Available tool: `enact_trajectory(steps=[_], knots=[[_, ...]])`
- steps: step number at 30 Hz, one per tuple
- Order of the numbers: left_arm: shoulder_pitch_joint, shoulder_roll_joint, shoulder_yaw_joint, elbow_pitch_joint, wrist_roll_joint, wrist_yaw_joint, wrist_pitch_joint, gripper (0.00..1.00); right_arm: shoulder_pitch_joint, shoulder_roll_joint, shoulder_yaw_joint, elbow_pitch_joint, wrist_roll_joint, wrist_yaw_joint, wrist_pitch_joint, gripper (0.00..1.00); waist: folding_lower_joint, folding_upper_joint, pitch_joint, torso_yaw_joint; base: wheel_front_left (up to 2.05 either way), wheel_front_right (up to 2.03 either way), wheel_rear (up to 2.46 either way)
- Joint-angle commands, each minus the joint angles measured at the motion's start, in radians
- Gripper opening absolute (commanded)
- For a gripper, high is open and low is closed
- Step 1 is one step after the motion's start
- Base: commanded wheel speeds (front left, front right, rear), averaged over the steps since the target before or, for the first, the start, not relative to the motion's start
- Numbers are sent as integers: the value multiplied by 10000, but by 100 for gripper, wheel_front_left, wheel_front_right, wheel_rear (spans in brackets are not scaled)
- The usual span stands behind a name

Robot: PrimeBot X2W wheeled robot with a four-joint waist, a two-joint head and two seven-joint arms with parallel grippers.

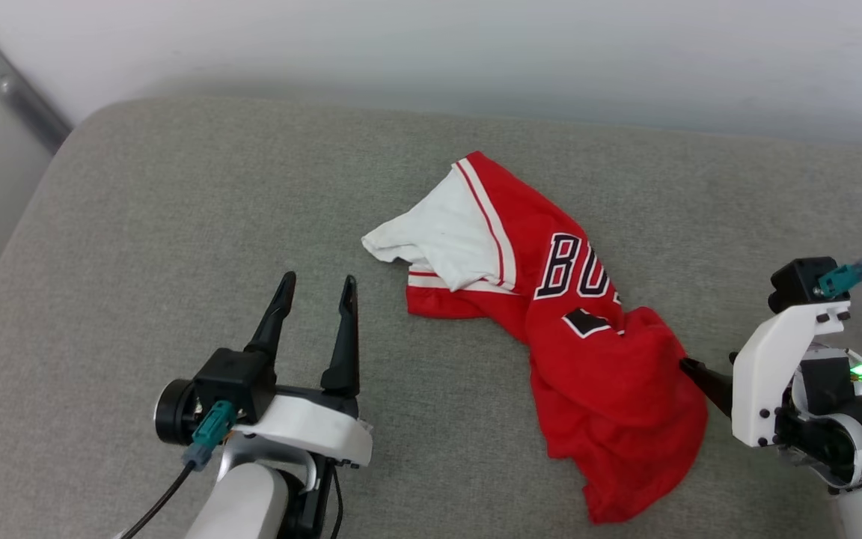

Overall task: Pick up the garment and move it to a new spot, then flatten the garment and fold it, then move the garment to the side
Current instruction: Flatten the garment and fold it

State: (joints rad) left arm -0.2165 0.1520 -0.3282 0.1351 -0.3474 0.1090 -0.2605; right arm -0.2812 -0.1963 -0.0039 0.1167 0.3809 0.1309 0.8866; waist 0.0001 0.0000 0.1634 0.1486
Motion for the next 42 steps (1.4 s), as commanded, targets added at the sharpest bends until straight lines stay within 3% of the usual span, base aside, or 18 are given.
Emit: enact_trajectory(steps=[1,10,11,12,13,14,22,28,34,37,42], knots=[[-289,-104,-78,29,101,-91,-64,100,-290,-157,115,105,54,-3,271,100,-1,0,441,478,0,0,0],[-592,-549,-36,65,389,-335,-48,100,-474,-154,453,2033,319,-5,931,100,-1,0,876,965,0,0,0],[-579,-564,0,74,427,-369,-48,100,-377,-135,527,2254,343,-5,1024,84,-1,0,872,974,0,0,0],[-554,-578,36,91,457,-370,-49,100,-302,-51,583,2436,472,-5,1120,40,-1,0,857,976,0,0,0],[-518,-593,90,105,461,-387,-49,100,-261,20,651,2519,566,-3,1129,9,-1,0,837,965,0,0,0],[-472,-598,145,117,479,-395,-49,100,-260,-19,757,2532,553,-3,1064,0,-1,0,796,937,0,0,0],[-40,-496,493,302,633,-438,-50,100,-764,-475,1021,1459,547,-3,-258,0,-1,0,127,395,0,0,0],[460,-325,585,556,580,-467,-36,100,100,-600,848,66,284,-3,-1021,0,-1,0,-815,-212,0,0,0],[1055,-73,651,677,368,-449,251,100,2670,-105,266,-1876,-129,-3,-763,0,-1,0,-1680,-770,0,0,0],[1291,30,691,578,294,-385,413,100,4383,440,69,-2720,-275,-3,-341,0,-1,0,-1874,-913,0,0,0],[1564,191,764,431,221,-298,608,100,6620,1197,-240,-3084,-185,-3,59,0,-1,0,-1976,-991,0,0,0]])
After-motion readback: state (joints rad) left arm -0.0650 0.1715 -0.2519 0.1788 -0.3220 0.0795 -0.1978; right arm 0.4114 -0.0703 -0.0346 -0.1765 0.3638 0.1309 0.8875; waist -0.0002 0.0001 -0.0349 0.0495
